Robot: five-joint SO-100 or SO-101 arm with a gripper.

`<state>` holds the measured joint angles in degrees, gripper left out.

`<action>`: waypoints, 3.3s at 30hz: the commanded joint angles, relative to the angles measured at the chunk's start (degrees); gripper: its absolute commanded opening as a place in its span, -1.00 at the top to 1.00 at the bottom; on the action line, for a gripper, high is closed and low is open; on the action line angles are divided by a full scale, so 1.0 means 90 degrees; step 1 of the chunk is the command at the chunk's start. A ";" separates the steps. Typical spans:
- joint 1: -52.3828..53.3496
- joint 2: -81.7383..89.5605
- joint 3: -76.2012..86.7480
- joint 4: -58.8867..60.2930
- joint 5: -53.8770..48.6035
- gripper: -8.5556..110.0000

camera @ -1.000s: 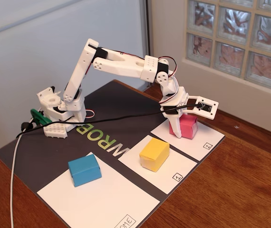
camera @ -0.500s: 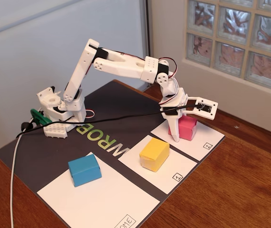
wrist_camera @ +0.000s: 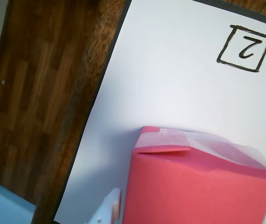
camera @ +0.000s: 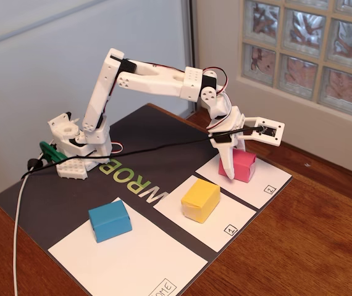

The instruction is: Move box red to zone 2

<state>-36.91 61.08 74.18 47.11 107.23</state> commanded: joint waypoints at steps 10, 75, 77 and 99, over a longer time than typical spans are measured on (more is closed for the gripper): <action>-0.0059 0.1035 -0.0020 0.0557 0.0039 0.11; 0.2900 0.6797 0.2939 0.5146 -0.0508 0.86; 0.2832 0.7012 0.3086 0.5029 -0.0518 0.86; 0.4316 0.9258 0.6631 0.3379 -0.3164 0.86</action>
<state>-0.09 142.47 130.87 78.40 79.28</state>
